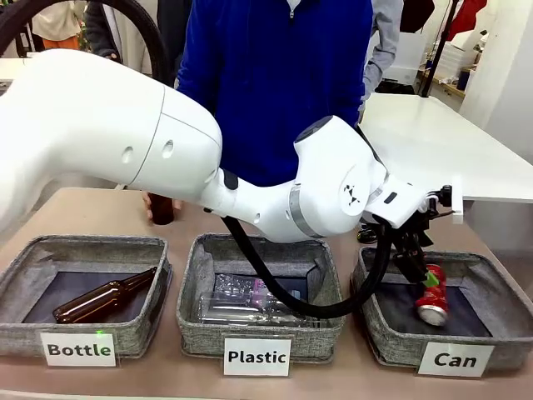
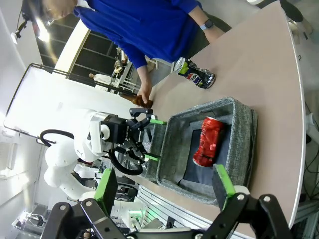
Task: Sort the can waste into the basket.
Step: Pick up the can waste from the table and place it in the right Fabric basket.
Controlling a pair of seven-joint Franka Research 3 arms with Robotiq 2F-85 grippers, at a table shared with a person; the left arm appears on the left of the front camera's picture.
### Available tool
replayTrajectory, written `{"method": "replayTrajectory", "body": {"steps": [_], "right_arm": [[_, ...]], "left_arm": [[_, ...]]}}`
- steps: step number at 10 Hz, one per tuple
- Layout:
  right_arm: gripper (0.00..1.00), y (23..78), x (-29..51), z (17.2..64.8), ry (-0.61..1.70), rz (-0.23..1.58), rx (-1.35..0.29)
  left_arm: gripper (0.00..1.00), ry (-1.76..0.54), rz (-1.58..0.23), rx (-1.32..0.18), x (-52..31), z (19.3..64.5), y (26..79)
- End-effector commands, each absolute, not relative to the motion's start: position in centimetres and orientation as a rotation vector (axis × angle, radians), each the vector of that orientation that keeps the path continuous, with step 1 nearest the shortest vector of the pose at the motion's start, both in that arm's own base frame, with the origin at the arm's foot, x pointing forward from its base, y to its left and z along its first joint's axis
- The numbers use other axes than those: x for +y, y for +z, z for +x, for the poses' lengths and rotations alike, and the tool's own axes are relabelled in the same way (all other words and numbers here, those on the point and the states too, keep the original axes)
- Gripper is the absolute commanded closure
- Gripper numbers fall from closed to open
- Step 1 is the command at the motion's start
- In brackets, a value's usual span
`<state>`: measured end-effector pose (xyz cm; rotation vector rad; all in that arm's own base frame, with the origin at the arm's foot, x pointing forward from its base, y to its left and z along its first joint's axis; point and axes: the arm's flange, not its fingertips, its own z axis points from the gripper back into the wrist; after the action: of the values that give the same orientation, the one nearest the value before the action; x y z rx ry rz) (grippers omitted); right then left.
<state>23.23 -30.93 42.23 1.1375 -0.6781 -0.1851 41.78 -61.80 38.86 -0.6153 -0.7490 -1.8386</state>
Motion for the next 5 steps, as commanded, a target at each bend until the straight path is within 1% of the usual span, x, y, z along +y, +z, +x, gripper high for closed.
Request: {"method": "replayTrajectory", "body": {"steps": [1, 4, 5], "right_arm": [[0.0, 42.2, -31.1, 23.4, -0.165, 1.142, -0.71], [0.0, 42.2, -31.1, 23.4, -0.165, 1.142, -0.71], [0.0, 42.2, -31.1, 23.4, -0.165, 1.142, -0.71]], "left_arm": [[0.0, -1.789, -0.594, -0.696, -60.0, 41.6, 41.5], [0.0, -1.715, -0.718, -0.391, -50.6, 39.8, 49.7], [0.0, -1.707, -0.697, -0.358, -47.1, 39.0, 52.1]]}}
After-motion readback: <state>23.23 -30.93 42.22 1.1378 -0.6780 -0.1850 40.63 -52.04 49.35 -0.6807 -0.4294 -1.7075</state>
